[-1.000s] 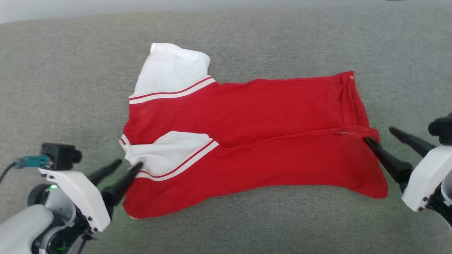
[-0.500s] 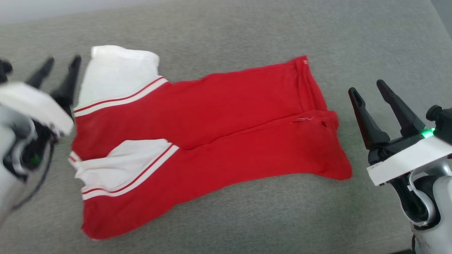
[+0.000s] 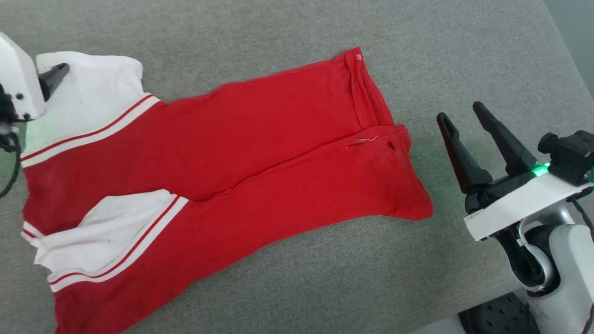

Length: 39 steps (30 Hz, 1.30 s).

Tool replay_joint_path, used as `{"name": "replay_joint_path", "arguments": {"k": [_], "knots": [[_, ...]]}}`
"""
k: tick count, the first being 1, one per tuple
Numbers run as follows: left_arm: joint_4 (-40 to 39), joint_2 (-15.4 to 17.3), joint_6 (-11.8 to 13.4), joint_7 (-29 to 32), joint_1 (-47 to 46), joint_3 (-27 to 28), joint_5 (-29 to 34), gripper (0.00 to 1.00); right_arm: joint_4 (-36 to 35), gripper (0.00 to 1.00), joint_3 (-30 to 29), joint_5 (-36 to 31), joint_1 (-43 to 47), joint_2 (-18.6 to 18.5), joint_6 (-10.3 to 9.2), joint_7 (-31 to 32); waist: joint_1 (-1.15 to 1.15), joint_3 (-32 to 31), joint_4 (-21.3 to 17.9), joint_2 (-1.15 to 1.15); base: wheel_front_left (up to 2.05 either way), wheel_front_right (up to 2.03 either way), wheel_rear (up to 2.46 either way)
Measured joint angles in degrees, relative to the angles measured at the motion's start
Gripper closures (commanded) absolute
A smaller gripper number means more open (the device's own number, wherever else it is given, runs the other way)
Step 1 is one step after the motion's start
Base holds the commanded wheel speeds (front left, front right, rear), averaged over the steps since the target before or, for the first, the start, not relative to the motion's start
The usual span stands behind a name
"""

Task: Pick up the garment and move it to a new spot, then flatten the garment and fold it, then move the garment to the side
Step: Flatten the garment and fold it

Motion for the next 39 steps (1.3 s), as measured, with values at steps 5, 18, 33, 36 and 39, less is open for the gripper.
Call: {"name": "replay_joint_path", "arguments": {"k": [5,18,33,36,39], "knots": [[2.6,-0.6,-1.1,8.4,-2.4,-1.2,-1.4,0.0,0.8,0.0,0.8,0.5,-0.3,-0.3,0.0,0.1,0.0,1.3,-0.7,0.0,0.0,0.0,0.0],[5.7,-2.7,-3.5,9.8,-4.8,-0.9,-2.9,1.0,1.1,0.0,3.2,1.1,-4.2,-2.2,0.0,2.9,0.0,2.9,0.2,0.0,0.0,0.0,0.0],[5.4,-8.0,-4.2,6.4,-7.5,-2.2,-2.5,1.0,13.7,0.0,14.7,9.9,-28.1,-9.3,0.0,26.5,0.0,5.0,4.9,0.0,0.0,0.0,0.0],[4.4,-8.8,-4.3,5.8,-8.4,-2.8,-2.5,1.0,18.3,0.0,16.5,11.5,-33.3,-9.2,0.0,31.0,0.0,6.0,6.3,0.0,0.0,0.0,0.0],[3.5,-9.5,-4.3,5.0,-9.1,-3.3,-2.5,1.0,22.0,0.0,19.4,12.5,-37.3,-9.2,0.0,35.1,0.0,6.7,7.5,0.0,0.0,0.0,0.0]]}}
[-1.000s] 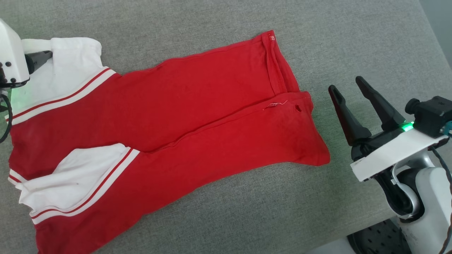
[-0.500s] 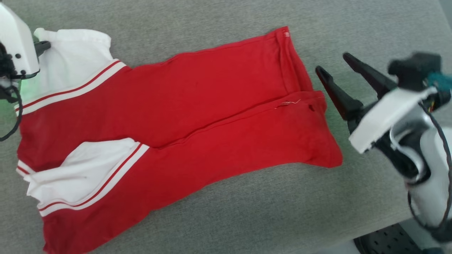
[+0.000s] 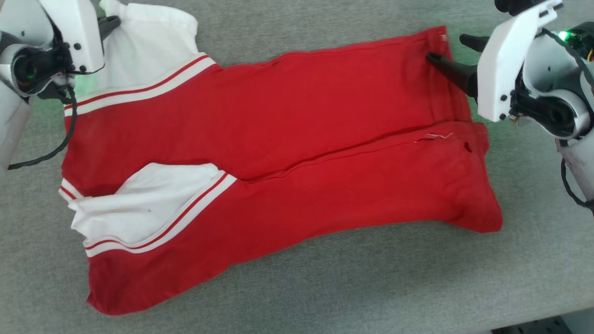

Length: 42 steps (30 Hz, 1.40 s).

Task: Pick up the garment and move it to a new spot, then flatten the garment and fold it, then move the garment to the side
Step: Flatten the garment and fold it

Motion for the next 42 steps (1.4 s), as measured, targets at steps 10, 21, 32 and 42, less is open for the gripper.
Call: {"name": "replay_joint_path", "arguments": {"k": [10,21,32,42], "knots": [[-1.4,-1.4,0.0,-2.2,-0.7,-1.5,-0.8,1.0,6.8,1.0,7.0,3.4,-5.8,-0.5,0.0,3.8,0.0,1.0,2.5,0.0,0.0,0.0,0.0],[-9.7,-2.7,-0.1,-11.9,3.0,-0.2,-6.8,1.0,5.1,1.0,9.3,8.4,-3.3,-4.4,0.01,-3.9,0.0,-3.7,5.4,0.0,0.0,0.0,0.0],[-30.5,6.9,-0.1,-22.2,15.6,-2.2,-9.9,1.0,-5.7,1.0,7.7,10.5,8.9,-14.2,0.0,-5.0,0.0,-11.3,10.5,0.0,0.0,0.0,0.0],[-45.5,18.4,-0.1,-32.9,33.0,-4.5,-11.7,1.0,-14.9,1.0,-0.7,11.0,26.2,-20.8,0.0,-4.7,0.0,-15.9,14.2,0.0,0.0,0.0,0.0]]}}
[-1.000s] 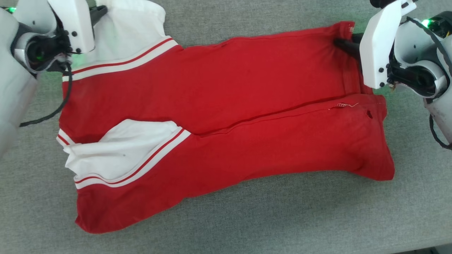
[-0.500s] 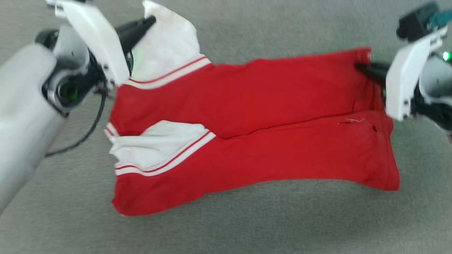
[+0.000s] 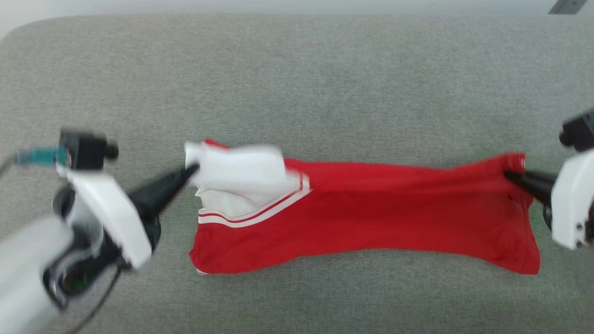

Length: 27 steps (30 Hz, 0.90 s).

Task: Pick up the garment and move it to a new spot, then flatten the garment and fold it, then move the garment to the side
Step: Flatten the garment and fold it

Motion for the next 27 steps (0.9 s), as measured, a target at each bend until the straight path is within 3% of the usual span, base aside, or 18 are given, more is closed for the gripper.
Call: {"name": "replay_joint_path", "arguments": {"k": [4,7,21,22,23,24,26,27], "knots": [[-4.1,1.7,1.4,-3.2,5.8,-1.4,-0.5,1.0,-2.6,1.0,-3.8,-0.6,6.5,-0.5,0.0,0.8,0.0,-0.3,0.6,0.0,0.0,0.0,0.0],[-5.0,1.1,1.9,-4.8,8.9,-2.4,-1.5,1.0,-3.8,1.0,-6.2,-2.2,9.8,0.3,0.0,1.6,0.0,-0.1,0.7,0.0,0.0,0.0,0.0],[11.3,-9.8,0.2,-6.0,9.5,-4.3,-1.7,1.0,0.1,0.98,-9.3,-8.8,11.0,9.1,0.0,4.3,0.0,1.6,0.3,0.0,0.0,0.0,0.0],[12.0,-10.3,0.2,-6.3,9.4,-4.5,-1.3,1.0,0.3,0.75,-9.3,-8.8,11.0,9.4,0.0,4.1,0.0,1.6,0.2,0.0,0.0,0.0,0.0],[12.5,-10.7,0.1,-6.9,9.4,-4.6,-1.0,0.81,0.3,0.36,-9.6,-8.7,11.0,9.7,0.0,3.9,0.0,1.5,0.2,0.0,0.0,0.0,0.0],[12.8,-11.1,0.1,-7.4,9.4,-4.6,-0.9,0.71,0.3,0.0,-10.0,-8.4,11.0,9.9,0.0,3.6,0.0,1.4,0.2,0.0,0.0,0.0,0.0],[13.3,-11.7,0.1,-8.8,9.4,-4.5,-0.1,0.5,-0.1,0.0,-11.0,-7.8,11.2,9.8,0.0,3.5,0.0,1.2,0.3,0.0,0.0,0.0,0.0],[13.7,-11.8,0.1,-9.4,9.5,-4.5,0.6,0.33,-0.3,0.0,-11.7,-7.6,11.5,9.6,0.0,3.3,0.0,1.0,0.3,0.0,0.0,0.0,0.0]]}}
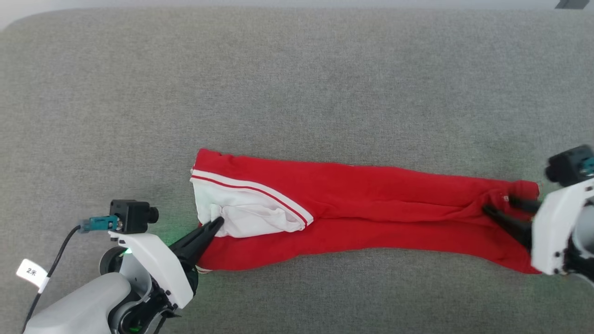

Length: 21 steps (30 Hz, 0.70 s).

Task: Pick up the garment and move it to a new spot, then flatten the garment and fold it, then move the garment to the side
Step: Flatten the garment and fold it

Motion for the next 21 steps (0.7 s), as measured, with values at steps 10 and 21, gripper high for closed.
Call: {"name": "replay_joint_path", "arguments": {"k": [10,21], "knots": [[1.9,-3.6,1.1,-2.9,6.1,9.8,5.2,0.0,2.4,0.0,-9.1,1.9,6.5,-0.8,0.0,2.3,0.0,-1.9,2.0,0.0,0.0,0.0,0.0],[5.3,-12.7,2.8,-3.0,15.8,28.5,23.8,0.0,8.3,0.0,-12.3,1.7,6.7,2.5,0.0,4.6,0.0,-2.8,5.3,0.0,0.0,0.0,0.0]]}}
